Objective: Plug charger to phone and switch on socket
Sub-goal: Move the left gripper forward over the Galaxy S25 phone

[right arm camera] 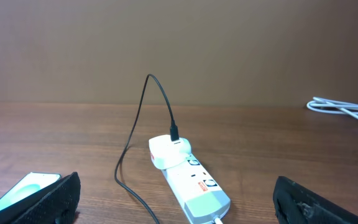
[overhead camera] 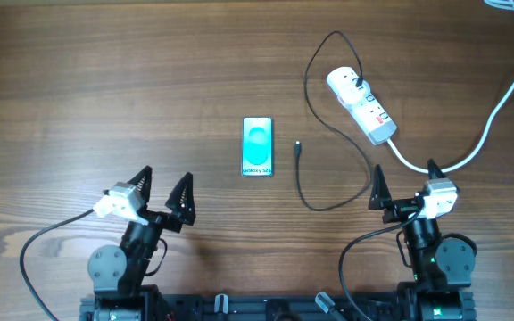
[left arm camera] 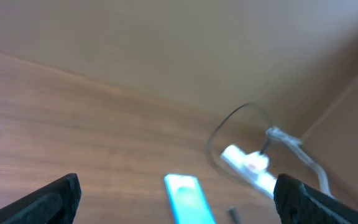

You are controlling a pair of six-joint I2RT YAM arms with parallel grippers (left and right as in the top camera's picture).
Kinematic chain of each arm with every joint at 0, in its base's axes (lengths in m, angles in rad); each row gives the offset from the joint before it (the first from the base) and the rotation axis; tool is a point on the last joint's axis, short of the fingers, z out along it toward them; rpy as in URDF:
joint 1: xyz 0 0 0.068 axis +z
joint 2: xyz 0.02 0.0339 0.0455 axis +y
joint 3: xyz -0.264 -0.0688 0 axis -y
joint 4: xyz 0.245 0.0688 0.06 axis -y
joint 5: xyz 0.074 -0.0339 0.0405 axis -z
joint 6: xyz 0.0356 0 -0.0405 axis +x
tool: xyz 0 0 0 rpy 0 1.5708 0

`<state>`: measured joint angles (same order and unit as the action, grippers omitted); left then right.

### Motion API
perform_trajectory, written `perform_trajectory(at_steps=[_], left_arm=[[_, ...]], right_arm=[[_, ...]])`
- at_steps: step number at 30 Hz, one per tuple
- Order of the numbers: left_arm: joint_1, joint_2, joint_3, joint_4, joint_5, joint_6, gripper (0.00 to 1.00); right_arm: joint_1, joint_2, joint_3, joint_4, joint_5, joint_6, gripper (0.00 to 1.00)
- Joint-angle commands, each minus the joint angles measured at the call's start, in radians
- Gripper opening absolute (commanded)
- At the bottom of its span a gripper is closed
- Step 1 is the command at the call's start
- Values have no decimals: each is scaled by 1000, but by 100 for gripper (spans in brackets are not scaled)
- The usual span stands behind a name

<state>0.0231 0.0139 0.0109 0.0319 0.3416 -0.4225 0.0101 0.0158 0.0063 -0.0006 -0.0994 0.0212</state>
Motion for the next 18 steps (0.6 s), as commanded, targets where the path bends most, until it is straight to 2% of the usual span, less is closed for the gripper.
perform_trajectory(at_steps=[1, 4, 5, 7, 13, 16, 18], left_arm=[[7, -7, -5, 102, 36, -165, 100], [7, -7, -5, 248, 36, -171, 100], [7, -7, -4, 366, 36, -178, 100], [7, -7, 8, 435, 35, -195, 100], [7, 37, 158, 439, 36, -195, 100], [7, 122, 267, 402, 42, -195, 100], [7, 225, 388, 352, 121, -151, 100]], right_arm=[[-5, -2, -1, 3, 14, 5, 100], [-5, -2, -1, 3, 14, 5, 100], [-5, -2, -1, 3, 14, 5, 100], [-5, -2, -1, 3, 14, 5, 100], [-5, -2, -1, 3, 14, 5, 100], [-5, -2, -1, 3, 14, 5, 100], [-5, -2, -1, 3, 14, 5, 100]])
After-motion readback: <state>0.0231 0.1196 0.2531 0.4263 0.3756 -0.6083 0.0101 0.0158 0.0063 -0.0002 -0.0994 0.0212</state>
